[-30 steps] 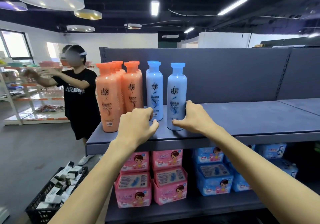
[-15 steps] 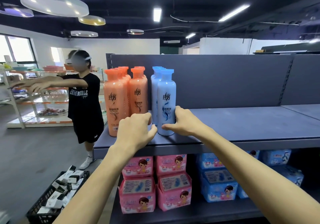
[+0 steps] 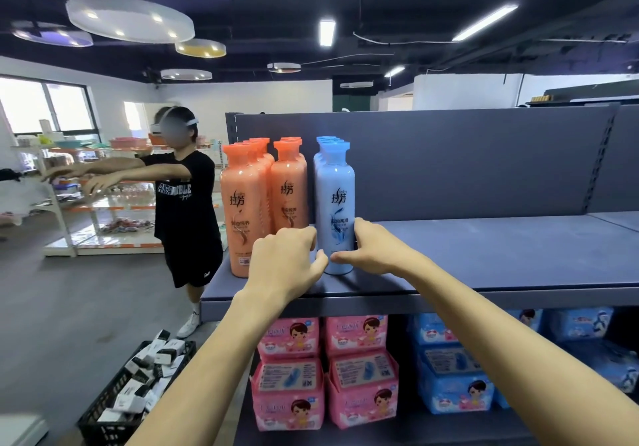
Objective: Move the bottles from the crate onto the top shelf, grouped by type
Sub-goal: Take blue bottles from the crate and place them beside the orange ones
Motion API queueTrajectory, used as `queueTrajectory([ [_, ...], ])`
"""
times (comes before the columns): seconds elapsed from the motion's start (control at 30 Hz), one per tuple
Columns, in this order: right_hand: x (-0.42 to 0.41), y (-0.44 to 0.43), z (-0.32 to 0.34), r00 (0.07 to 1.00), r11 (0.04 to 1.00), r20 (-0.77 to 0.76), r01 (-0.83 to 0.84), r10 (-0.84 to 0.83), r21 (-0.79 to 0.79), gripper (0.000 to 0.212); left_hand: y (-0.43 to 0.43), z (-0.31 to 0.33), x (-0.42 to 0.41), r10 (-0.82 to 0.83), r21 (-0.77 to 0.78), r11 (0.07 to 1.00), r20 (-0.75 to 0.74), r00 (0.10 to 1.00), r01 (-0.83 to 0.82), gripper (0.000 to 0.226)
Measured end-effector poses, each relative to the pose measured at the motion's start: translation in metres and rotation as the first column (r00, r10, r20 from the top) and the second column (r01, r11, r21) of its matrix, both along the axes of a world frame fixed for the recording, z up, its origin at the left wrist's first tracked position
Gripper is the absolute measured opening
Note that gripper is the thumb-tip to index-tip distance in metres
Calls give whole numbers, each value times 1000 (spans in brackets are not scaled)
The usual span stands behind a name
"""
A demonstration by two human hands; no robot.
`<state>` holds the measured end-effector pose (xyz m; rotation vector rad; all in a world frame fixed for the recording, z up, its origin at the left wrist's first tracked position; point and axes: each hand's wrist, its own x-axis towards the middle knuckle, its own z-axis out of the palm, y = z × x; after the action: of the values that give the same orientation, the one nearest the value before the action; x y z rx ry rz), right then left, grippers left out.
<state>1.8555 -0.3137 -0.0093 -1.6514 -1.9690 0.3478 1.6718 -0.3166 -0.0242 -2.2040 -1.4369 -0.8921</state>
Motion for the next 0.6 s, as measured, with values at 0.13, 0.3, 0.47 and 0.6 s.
queueTrajectory([
  [0.13, -3, 2, -3, 1000, 1000, -11, 0, 0, 0, 49, 1, 0, 1, 12, 1, 1000, -9, 1000, -12, 27],
  [0.3, -2, 2, -3, 1000, 1000, -1, 20, -20, 6, 46, -1, -2, 1, 15, -25, 1000, -6, 1000, -15, 26],
  [0.47, 3, -5, -9, 999, 999, -38, 20, -18, 42, 47, -11, 4, 12, -13, -21, 1000, -28, 1000, 12, 27],
  [0.6, 26, -23, -12, 999, 996, -7, 44, -43, 77, 75, -21, 15, 32, -79, 6, 997, -10, 997, 79, 23],
])
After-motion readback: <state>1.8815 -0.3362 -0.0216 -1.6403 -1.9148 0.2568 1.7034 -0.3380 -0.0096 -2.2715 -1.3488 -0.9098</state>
